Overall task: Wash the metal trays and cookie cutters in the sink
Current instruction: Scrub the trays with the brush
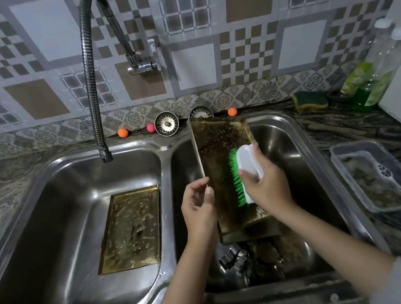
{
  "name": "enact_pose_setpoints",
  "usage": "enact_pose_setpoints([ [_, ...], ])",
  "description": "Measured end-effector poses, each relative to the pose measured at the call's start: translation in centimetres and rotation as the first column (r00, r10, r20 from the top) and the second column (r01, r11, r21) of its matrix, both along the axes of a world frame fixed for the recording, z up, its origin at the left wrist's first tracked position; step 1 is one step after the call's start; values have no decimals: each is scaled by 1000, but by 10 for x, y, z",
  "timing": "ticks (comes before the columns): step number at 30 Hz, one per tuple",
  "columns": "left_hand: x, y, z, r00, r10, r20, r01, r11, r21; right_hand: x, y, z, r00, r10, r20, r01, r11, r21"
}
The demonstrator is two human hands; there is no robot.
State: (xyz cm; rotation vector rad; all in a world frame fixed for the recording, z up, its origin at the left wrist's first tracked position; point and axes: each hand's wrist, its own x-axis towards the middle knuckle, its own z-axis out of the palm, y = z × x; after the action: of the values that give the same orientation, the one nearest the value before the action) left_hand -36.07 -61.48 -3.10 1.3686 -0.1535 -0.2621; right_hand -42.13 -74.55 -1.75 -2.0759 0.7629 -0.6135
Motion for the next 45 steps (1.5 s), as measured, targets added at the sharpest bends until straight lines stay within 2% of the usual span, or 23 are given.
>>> enact_pose_setpoints([
  [2,-2,-5,2,1000,20,17,-20,1000,-3,0,21,3,997,10,75,-13,999,37],
  [5,4,-7,2,997,72,13,-72,997,-7,-15,54,-3,966,167,198,-169,986,-8],
  [7,6,-3,1,998,63,23,-62,998,-21,-14,27,-9,982,105,154,-99,994,-43],
  [9,4,0,1,998,42,42,-41,999,-13,-7,-3,-13,995,-57,78,56,998,20],
  [11,2,-2,2,997,33,73,-33,999,8,-5,5,-9,991,-101,93,98,995,36],
  [14,4,-5,4,993,48,107,-51,998,31,-16,55,-8,971,103,216,-97,995,-39],
  [16,6,-1,1,992,57,108,-64,996,56,-21,48,-10,966,148,210,-139,989,-57],
  [20,6,14,1,989,25,147,-41,994,104,-3,-26,-1,997,-49,52,48,999,10],
  [22,-1,16,4,979,-58,196,28,988,151,9,-46,13,994,-95,61,96,995,-13],
  [24,-6,12,6,974,-73,213,39,987,159,15,-45,21,993,-86,86,88,996,-19],
  [26,-2,8,8,978,-38,204,11,991,135,7,-29,13,996,-34,79,34,999,4],
  [29,16,10,11,980,52,192,-73,992,107,-25,7,-17,990,133,56,-133,991,-10],
  [32,24,15,10,979,78,188,-104,986,133,-44,8,-20,962,228,149,-251,955,157],
  [34,23,15,8,984,77,159,-101,985,143,-44,-8,-7,958,185,218,-237,941,242],
  [36,24,15,6,988,96,124,-114,983,142,-46,-28,9,956,151,251,-210,951,227],
  [39,30,19,5,988,132,84,-142,980,137,-55,-50,22,973,175,152,-186,981,63],
  [41,35,24,4,988,149,51,-154,981,118,-61,-59,20,986,161,46,-161,987,14],
  [43,39,26,4,989,146,-29,-142,985,101,-64,-62,13,989,146,-34,-144,989,41],
  [45,41,25,3,987,129,-100,-120,988,94,-65,-57,8,986,164,-19,-160,979,124],
])
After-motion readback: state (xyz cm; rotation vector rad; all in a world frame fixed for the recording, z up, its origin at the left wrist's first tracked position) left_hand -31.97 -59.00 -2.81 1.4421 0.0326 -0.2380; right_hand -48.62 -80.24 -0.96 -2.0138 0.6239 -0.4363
